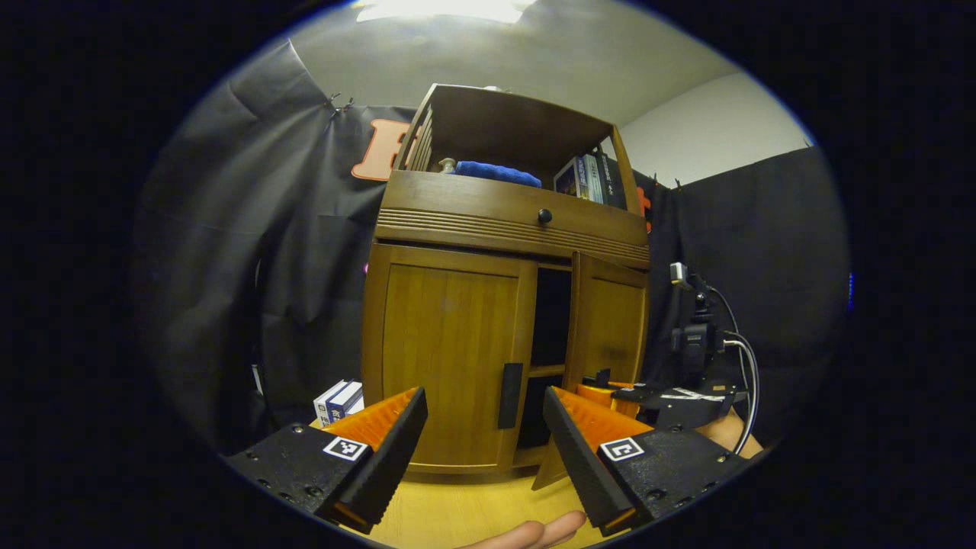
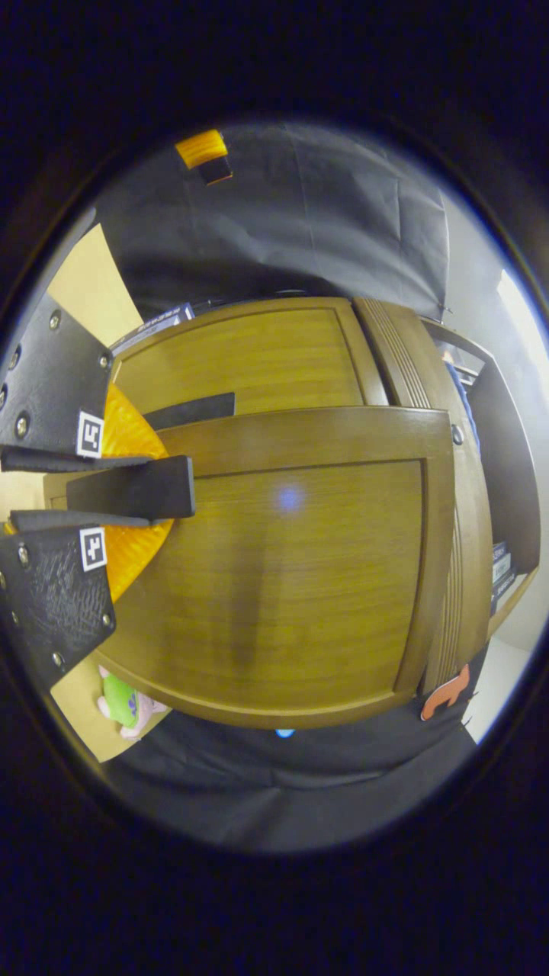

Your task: Open the right door of the double-door shoe cabinet with the right hand, and open the left door with the left hand.

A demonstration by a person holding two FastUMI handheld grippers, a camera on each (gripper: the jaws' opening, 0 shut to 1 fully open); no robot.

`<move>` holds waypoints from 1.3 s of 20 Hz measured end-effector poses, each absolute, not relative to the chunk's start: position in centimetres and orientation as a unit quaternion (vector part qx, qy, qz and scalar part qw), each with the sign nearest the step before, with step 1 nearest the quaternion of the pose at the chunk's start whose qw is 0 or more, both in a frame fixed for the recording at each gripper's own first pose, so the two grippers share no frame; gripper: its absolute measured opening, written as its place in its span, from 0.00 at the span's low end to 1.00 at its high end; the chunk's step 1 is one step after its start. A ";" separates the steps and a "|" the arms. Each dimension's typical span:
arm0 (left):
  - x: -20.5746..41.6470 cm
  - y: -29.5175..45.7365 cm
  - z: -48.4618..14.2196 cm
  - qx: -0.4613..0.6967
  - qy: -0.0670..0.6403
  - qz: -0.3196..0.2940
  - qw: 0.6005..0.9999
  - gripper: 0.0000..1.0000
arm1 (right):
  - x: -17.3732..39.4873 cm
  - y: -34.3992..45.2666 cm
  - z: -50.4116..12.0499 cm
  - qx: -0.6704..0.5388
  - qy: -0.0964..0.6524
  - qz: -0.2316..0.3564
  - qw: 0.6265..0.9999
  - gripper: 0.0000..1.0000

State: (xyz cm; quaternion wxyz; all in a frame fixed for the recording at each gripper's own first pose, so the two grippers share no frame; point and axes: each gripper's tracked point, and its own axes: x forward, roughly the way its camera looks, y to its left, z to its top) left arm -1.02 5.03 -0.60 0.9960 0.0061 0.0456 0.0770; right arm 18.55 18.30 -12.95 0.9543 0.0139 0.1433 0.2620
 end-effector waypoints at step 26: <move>-1.4 1.9 -4.4 0.000 0.098 0.051 0.994 0.91 | 13.9 10.6 -11.7 0.011 0.145 0.286 0.947 0.19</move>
